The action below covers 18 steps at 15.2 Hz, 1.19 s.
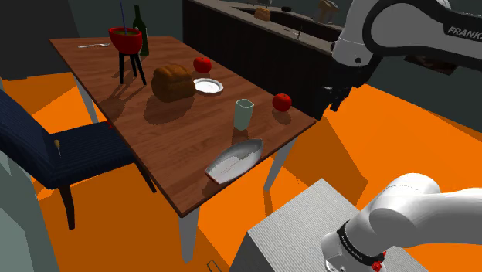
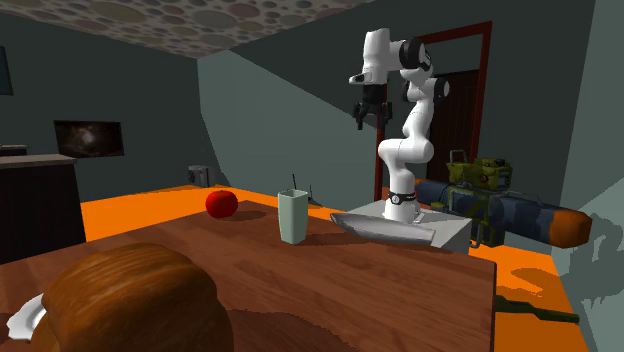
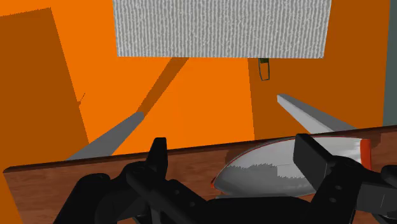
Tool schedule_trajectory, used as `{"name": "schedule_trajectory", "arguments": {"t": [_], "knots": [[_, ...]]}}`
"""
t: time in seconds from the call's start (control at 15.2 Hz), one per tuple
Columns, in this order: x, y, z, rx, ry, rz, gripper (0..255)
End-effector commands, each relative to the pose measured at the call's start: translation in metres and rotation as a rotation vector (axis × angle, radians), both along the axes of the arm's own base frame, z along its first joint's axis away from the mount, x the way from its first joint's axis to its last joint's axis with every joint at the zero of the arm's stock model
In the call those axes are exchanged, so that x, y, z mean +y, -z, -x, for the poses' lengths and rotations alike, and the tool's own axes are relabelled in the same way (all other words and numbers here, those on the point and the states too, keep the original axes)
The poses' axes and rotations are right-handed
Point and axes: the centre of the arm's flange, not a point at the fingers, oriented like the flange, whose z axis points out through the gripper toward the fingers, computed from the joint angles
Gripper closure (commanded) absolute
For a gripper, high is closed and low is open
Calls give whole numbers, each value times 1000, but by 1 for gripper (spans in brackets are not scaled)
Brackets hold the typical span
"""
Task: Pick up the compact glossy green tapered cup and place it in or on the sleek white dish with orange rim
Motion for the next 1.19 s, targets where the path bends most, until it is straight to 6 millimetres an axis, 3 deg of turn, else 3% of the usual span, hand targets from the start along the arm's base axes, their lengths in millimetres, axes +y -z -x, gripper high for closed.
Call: {"name": "schedule_trajectory", "arguments": {"t": [0.0,1.12], "knots": [[0,0,0,0,0,0,0],[-36,90,-203,4,-53,-35,0]]}}
